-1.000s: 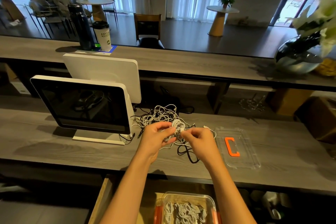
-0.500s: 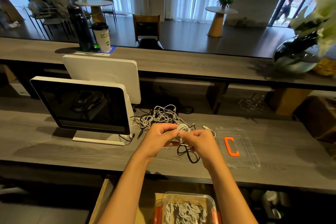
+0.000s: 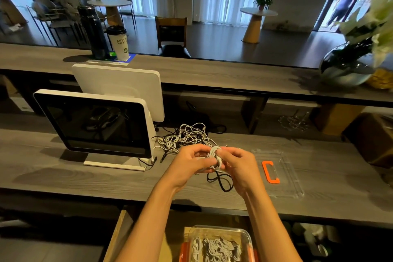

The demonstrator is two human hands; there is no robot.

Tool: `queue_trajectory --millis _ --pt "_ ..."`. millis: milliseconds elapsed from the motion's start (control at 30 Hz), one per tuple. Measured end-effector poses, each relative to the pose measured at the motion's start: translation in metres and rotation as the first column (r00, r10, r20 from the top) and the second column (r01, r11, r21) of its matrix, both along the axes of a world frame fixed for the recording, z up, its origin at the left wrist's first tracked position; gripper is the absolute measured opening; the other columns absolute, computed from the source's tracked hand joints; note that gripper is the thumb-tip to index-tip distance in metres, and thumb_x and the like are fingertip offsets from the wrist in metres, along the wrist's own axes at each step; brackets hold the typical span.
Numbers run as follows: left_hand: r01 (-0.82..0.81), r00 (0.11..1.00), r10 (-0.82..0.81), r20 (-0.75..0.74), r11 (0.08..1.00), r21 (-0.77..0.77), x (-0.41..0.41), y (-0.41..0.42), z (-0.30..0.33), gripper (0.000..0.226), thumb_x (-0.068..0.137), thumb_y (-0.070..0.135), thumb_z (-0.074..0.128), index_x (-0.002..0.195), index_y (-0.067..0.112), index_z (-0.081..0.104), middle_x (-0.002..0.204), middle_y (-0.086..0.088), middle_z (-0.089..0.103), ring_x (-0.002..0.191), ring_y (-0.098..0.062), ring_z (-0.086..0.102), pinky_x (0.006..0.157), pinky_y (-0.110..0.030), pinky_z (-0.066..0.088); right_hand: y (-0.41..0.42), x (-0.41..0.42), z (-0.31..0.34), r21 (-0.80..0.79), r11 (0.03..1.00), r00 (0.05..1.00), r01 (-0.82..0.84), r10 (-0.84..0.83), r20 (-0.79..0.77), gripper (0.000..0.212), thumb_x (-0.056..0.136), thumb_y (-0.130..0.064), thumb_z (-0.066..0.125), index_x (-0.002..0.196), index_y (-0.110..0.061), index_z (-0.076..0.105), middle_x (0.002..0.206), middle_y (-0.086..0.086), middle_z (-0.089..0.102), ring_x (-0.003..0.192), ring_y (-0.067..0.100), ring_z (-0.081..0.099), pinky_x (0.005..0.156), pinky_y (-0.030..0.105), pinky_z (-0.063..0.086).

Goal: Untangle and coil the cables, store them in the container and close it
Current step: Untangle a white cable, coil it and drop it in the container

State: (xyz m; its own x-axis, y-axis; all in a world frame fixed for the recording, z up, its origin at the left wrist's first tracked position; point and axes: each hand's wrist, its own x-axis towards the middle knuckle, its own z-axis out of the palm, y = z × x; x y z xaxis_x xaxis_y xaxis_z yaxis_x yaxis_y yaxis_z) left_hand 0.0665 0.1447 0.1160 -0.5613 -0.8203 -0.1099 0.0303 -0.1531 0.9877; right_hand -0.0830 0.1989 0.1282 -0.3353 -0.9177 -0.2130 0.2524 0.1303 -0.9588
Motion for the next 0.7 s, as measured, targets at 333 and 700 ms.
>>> queue_trajectory --millis 333,700 --pt "-0.086 0.994 0.094 0.05 0.987 -0.132 -0.009 0.003 0.001 0.025 0.08 0.013 0.081 0.104 0.015 0.074 0.092 -0.007 0.075 0.081 -0.021 0.073 0.075 -0.032 0.06 -0.004 -0.005 -0.003 0.028 0.999 0.99 -0.04 0.036 0.137 0.017 0.092 -0.01 0.064 0.092 0.004 0.074 0.076 0.015 0.066 0.062 0.018 0.056 0.053 0.021 0.05" --pt "0.083 0.996 -0.079 -0.046 0.991 0.102 0.005 -0.005 0.001 0.027 0.084 -0.003 0.072 0.109 0.003 0.068 0.094 -0.007 0.073 0.093 -0.027 0.071 0.084 -0.038 0.061 -0.006 -0.014 -0.008 -0.023 0.985 0.973 -0.171 0.173 0.153 0.018 0.091 0.005 0.056 0.103 0.013 0.068 0.09 0.018 0.072 0.081 0.022 0.067 0.074 0.029 0.057"
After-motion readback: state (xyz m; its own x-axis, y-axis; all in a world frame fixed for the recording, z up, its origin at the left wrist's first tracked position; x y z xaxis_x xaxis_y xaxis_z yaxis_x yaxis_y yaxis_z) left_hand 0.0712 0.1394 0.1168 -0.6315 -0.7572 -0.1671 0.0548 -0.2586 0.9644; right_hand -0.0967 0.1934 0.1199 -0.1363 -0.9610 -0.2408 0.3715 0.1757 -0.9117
